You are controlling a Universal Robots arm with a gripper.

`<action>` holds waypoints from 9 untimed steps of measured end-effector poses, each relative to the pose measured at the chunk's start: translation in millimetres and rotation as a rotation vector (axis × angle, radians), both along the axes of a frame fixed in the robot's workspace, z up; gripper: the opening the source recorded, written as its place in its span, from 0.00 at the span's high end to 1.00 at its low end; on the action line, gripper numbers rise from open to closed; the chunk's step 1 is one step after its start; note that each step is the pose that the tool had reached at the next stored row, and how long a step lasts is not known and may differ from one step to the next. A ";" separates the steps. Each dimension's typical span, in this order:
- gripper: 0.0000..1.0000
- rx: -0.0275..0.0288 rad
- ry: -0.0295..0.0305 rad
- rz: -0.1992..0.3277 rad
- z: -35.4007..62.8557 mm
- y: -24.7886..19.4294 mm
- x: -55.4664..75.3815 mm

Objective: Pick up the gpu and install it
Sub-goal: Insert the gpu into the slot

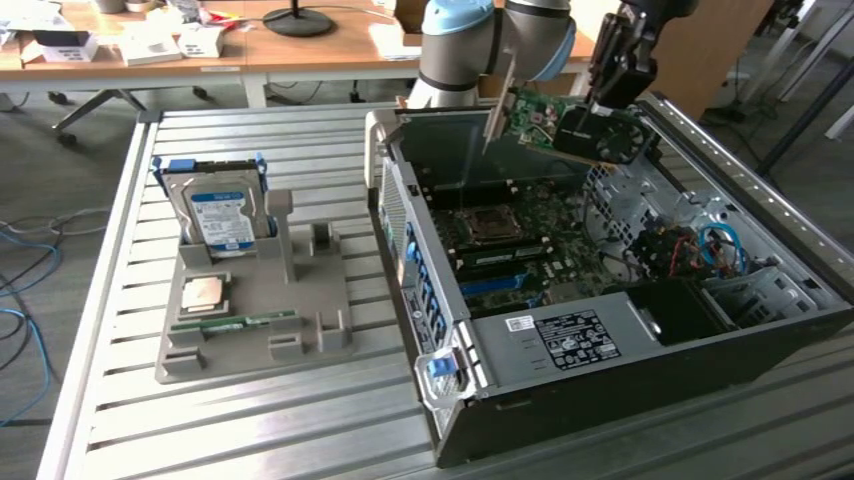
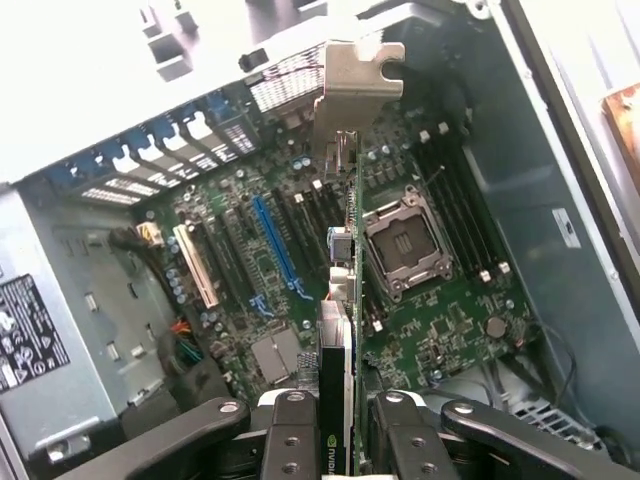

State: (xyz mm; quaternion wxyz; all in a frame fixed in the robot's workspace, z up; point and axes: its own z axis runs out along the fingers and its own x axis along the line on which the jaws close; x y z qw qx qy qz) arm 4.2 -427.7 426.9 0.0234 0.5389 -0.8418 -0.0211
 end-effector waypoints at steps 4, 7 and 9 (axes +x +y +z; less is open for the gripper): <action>0.74 0.0001 0.0000 0.073 -0.5 0.0 0.0; 0.74 0.0000 0.0000 0.127 -0.8 0.0 0.0; 0.74 0.0001 -0.0001 0.164 -1.1 0.0 0.0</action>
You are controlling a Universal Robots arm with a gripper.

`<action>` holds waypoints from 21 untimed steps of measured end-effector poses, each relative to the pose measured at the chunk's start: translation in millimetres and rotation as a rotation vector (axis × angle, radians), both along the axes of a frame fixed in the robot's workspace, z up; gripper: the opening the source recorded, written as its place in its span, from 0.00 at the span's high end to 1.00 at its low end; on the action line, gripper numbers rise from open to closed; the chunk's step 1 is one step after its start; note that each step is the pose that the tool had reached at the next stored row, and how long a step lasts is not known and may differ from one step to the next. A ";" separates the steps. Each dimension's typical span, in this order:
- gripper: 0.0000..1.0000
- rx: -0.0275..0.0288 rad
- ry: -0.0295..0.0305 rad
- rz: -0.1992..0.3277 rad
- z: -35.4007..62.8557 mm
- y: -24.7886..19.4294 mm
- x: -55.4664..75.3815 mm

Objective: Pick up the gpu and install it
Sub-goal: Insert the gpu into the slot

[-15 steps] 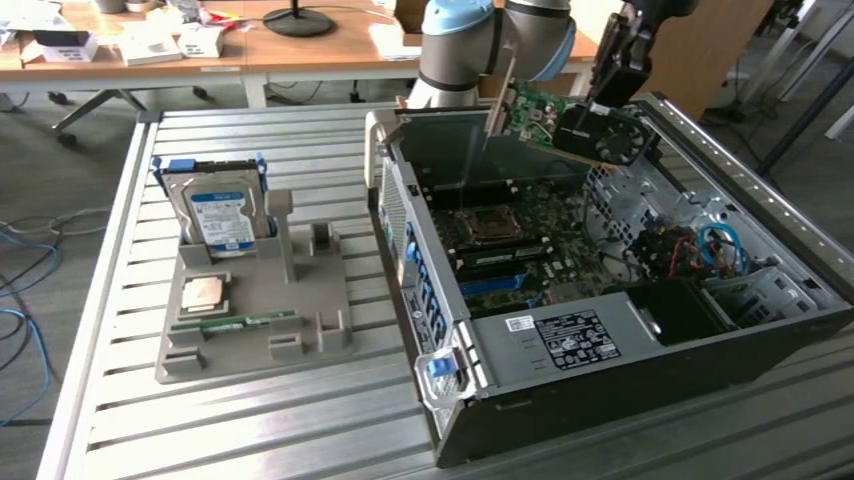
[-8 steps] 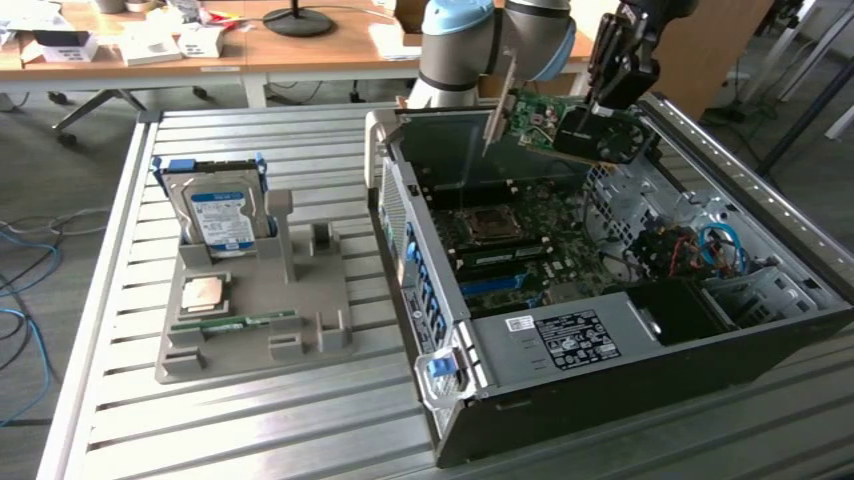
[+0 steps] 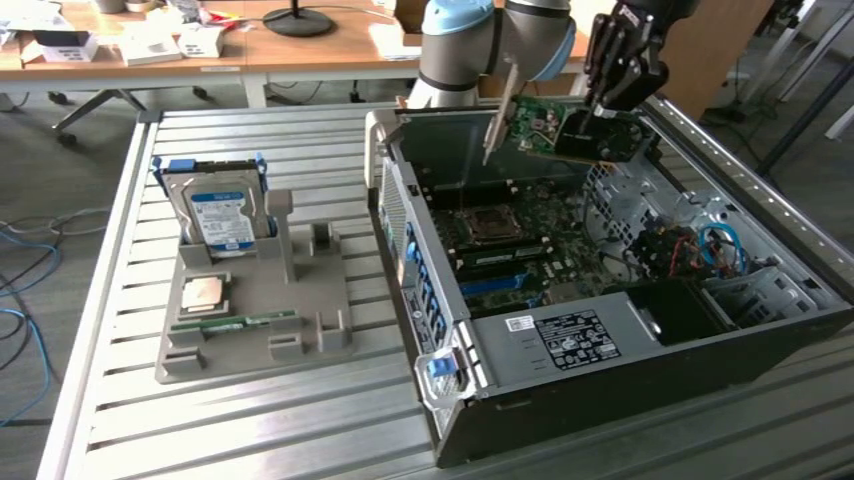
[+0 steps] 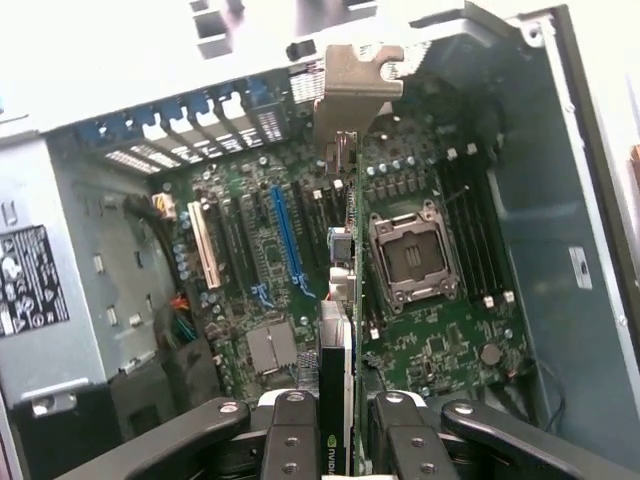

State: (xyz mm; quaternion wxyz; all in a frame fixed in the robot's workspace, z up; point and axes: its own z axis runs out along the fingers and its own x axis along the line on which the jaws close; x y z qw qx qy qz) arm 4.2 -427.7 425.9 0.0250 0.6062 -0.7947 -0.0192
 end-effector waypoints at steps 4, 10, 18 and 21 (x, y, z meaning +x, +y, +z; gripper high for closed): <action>0.74 0.0000 0.0000 0.072 -0.4 0.0 0.0; 0.74 0.0000 0.0000 0.181 -1.0 0.0 0.0; 0.74 0.0000 0.0000 0.326 -1.9 0.0 0.0; 0.74 -0.0002 0.0002 0.376 -2.0 0.0 -0.1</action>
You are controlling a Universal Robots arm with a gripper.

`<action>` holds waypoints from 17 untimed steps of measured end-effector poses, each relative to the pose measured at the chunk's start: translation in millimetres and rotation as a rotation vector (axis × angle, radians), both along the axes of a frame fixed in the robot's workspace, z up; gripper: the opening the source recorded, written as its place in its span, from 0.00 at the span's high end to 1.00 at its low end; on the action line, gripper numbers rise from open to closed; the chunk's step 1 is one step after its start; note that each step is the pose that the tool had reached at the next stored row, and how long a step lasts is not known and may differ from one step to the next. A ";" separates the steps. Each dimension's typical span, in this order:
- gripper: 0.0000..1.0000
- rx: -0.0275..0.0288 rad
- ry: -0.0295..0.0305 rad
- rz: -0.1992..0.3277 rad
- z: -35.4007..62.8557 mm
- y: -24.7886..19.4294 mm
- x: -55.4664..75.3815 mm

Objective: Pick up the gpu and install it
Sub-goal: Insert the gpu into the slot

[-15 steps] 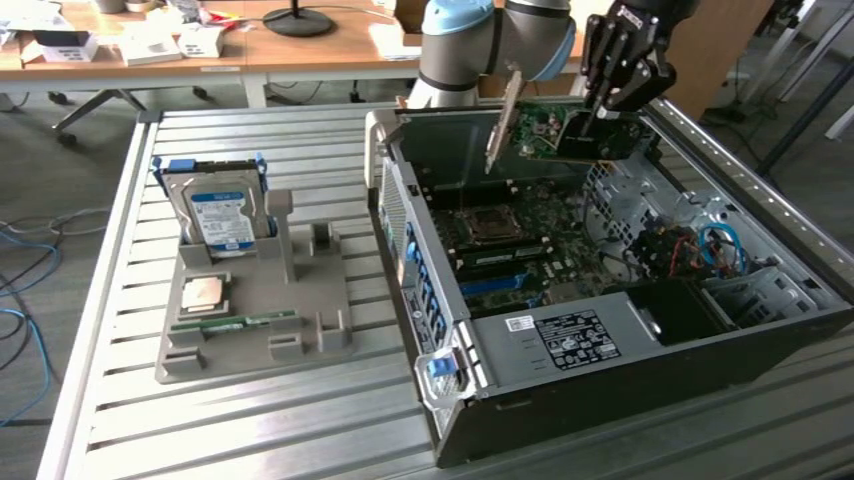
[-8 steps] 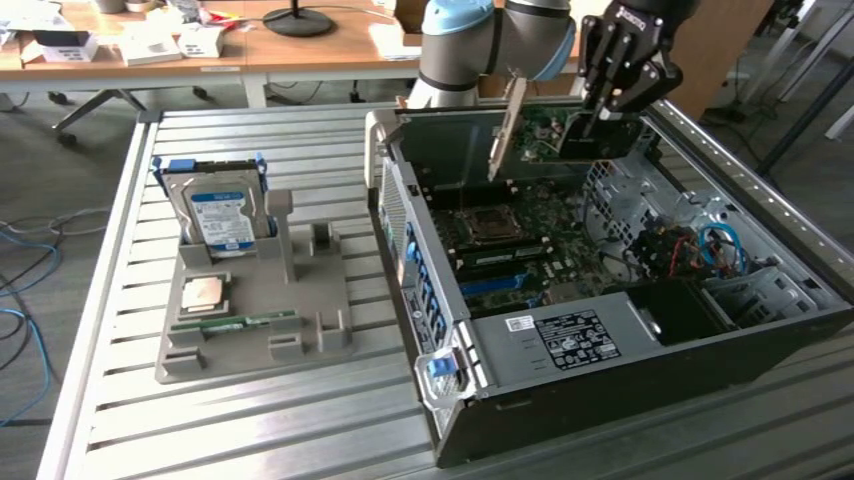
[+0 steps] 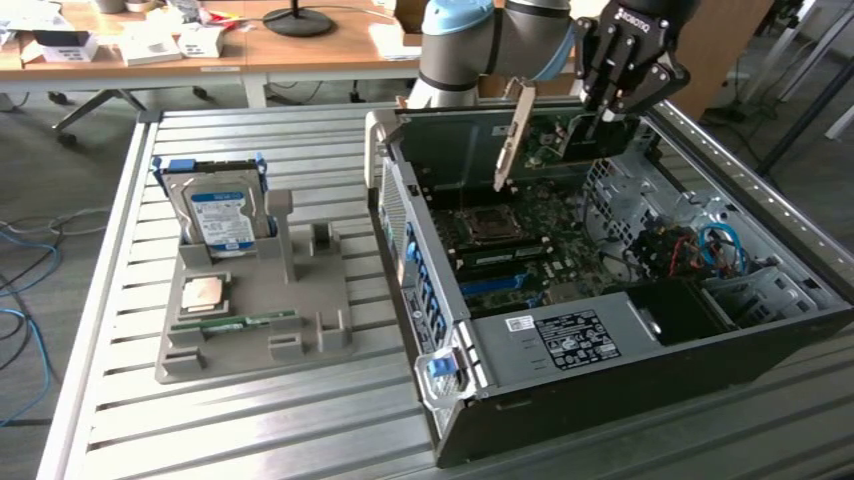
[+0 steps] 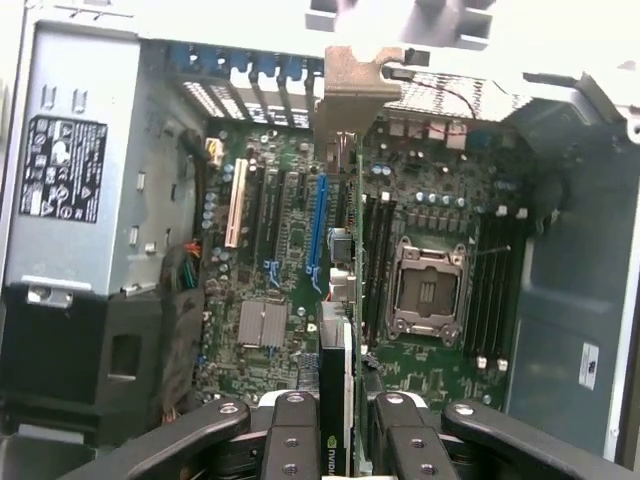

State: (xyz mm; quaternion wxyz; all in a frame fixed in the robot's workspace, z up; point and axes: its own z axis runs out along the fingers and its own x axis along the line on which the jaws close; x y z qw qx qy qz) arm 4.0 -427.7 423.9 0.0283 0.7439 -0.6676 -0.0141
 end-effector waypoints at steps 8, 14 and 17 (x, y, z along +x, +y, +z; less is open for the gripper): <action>0.74 -0.0003 -0.0029 0.002 -0.7 0.4 -3.4; 0.74 0.0004 -0.0160 0.002 -1.0 0.4 -3.7; 0.74 0.0002 -0.0339 0.001 -0.9 0.3 -4.0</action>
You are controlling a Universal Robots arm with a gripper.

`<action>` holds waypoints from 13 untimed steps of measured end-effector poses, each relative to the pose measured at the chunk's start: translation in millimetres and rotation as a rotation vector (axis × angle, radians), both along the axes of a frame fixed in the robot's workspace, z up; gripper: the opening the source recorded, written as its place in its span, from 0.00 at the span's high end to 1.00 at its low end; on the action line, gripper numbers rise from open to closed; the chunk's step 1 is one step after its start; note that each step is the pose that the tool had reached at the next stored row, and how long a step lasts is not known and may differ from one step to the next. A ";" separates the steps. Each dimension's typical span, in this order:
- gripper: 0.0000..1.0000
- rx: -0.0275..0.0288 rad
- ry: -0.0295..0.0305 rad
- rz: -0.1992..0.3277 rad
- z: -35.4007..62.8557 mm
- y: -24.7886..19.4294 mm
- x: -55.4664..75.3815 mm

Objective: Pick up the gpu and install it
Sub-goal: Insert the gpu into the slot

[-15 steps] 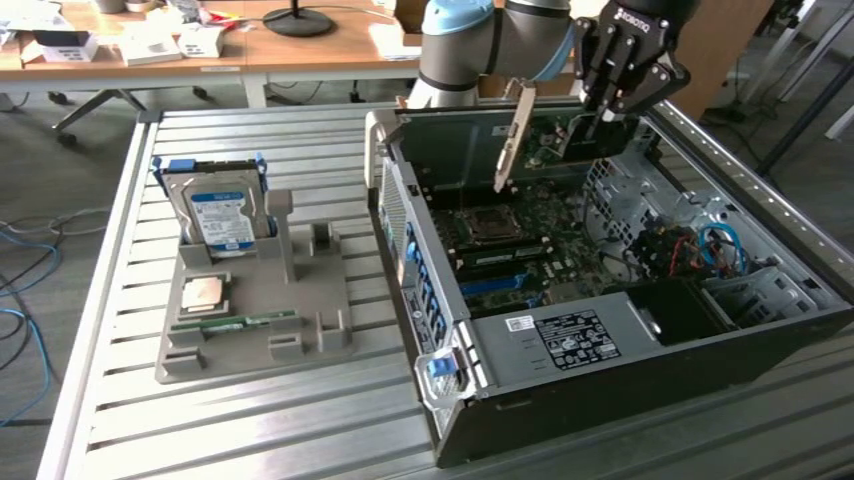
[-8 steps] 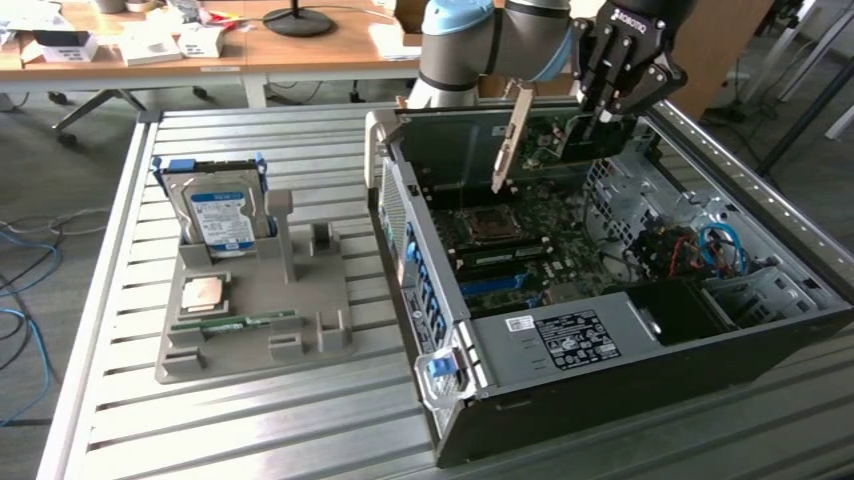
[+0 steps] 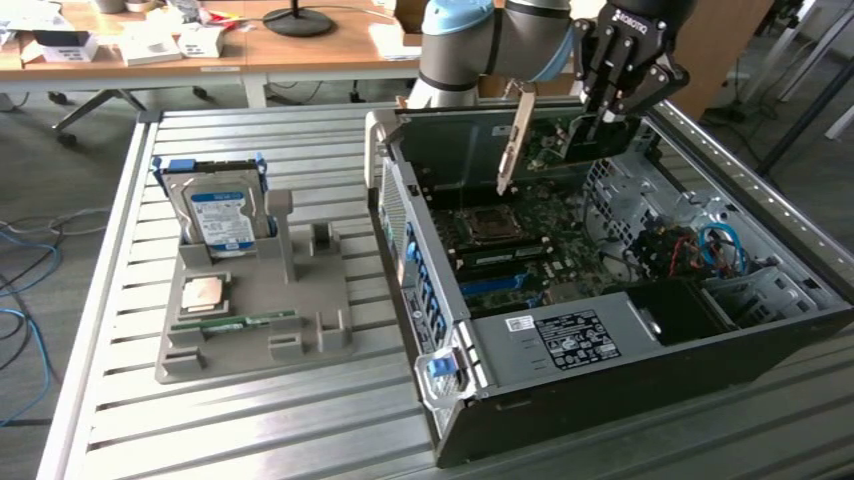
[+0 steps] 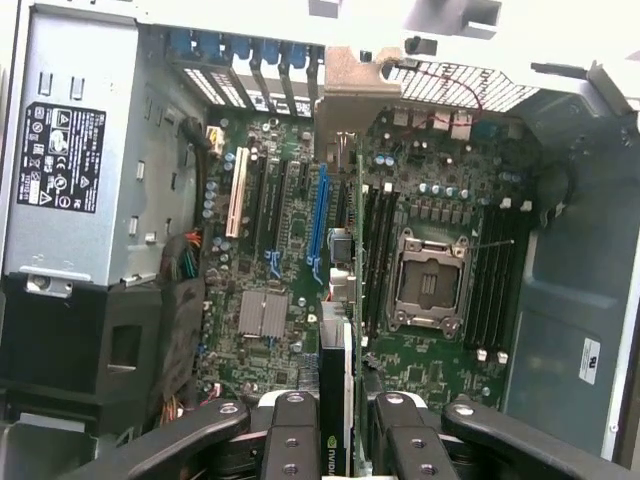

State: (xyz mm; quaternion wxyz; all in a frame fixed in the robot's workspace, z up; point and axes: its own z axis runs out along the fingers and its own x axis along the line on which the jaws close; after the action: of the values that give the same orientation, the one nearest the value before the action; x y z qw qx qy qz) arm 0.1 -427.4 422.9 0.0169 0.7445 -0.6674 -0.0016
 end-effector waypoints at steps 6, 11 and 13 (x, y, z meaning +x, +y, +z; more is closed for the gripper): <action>0.74 -0.0003 -0.0001 -0.060 -0.3 -0.1 0.0; 0.74 -0.0001 -0.0001 -0.068 -0.4 -0.1 0.0; 0.74 0.0000 -0.0001 -0.068 -0.5 -0.1 0.0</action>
State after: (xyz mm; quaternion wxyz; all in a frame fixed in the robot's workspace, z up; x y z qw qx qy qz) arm 0.0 -427.5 422.4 0.0168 0.7214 -0.6924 -0.0021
